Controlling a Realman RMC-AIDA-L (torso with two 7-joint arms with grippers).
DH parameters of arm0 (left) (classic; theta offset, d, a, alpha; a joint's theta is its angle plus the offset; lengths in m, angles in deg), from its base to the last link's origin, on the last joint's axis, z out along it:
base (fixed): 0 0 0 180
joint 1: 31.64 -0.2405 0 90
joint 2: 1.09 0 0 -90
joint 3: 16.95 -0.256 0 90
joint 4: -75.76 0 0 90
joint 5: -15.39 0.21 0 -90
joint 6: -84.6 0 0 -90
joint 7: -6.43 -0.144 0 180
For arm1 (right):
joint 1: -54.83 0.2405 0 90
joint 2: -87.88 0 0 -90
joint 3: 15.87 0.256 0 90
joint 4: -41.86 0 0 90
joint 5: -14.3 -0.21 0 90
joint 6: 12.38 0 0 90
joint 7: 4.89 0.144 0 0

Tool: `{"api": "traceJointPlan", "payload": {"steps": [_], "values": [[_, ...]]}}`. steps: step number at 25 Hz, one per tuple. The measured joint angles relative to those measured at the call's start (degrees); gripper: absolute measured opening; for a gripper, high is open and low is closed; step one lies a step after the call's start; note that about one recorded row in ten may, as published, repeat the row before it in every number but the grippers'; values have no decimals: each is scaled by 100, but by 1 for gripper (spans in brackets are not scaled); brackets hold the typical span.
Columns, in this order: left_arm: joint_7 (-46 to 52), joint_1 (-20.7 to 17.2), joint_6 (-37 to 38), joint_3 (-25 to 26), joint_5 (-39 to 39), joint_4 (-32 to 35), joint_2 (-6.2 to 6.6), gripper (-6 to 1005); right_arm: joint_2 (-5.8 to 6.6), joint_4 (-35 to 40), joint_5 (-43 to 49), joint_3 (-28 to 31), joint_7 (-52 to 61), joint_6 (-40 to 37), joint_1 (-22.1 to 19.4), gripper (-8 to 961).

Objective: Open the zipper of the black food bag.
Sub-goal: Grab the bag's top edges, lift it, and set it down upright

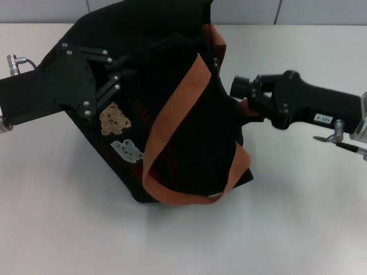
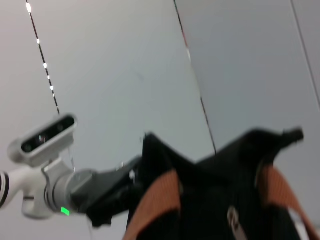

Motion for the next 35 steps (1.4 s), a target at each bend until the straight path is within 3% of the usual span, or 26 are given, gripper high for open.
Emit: {"api": "traceJointPlan", "payload": {"steps": [15,30,35], "values": [[-46,25,38,-38,15,-153,2,135,-18,-391,-220,-122,-758,359,178,302],[-57,73,-6,-164,15,-155,-6,140,-19,-513,-219,-274,-798,477,390,254],[-57,57,-5,-164,11,-155,-7,142,-19,-513,-220,-274,-797,463,355,101]]}}
